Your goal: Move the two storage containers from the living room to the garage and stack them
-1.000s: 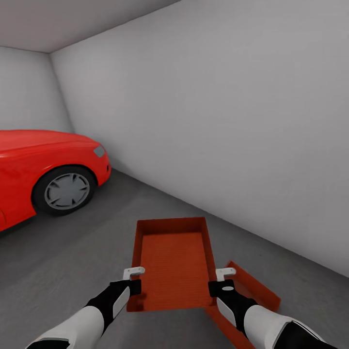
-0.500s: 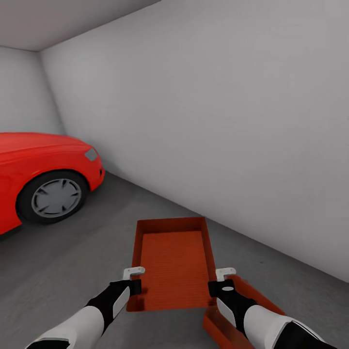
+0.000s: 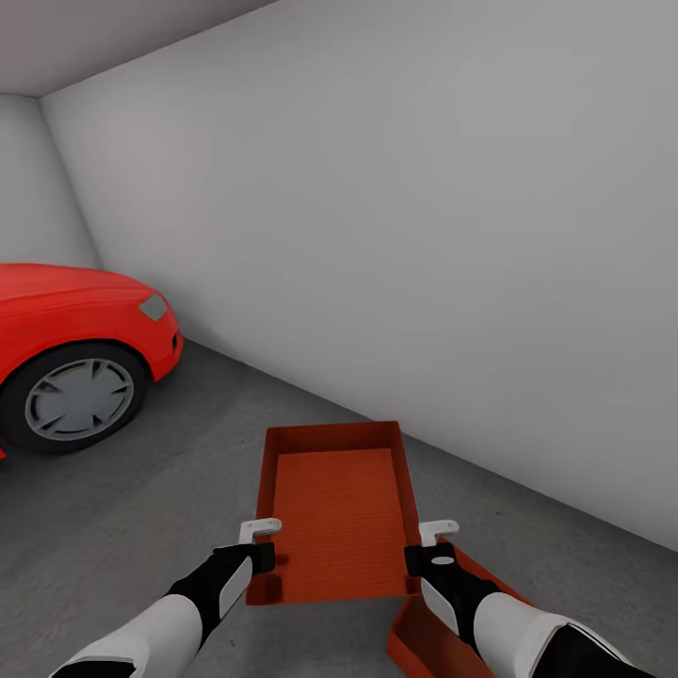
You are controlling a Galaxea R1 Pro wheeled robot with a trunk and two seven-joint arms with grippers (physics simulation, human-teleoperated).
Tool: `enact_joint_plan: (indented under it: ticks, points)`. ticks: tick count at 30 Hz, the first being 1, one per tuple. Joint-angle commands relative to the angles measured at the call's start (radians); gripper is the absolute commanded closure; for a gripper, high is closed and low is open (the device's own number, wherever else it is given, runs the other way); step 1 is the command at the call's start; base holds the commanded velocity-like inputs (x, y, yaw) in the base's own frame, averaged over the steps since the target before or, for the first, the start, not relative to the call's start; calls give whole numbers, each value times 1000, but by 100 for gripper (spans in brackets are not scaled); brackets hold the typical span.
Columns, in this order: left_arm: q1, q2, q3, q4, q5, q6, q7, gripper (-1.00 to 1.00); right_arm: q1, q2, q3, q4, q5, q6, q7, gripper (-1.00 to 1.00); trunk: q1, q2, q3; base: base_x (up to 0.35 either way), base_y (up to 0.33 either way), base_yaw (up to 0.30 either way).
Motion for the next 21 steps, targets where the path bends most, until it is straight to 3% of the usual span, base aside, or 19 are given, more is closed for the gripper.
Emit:
enact_joint_plan:
  ticks: [1,21]
  points:
    - [-1,1,-7,-7,20,5,15,100,0,-4,-21,18,-25,3,-14,100,1,-2,-2,4,0,-7]
    - [-1,0,-7,-7,21,5,18,100,0,-4,-23,18,-25,5,-14,100,1,-2,-2,0,0,-153]
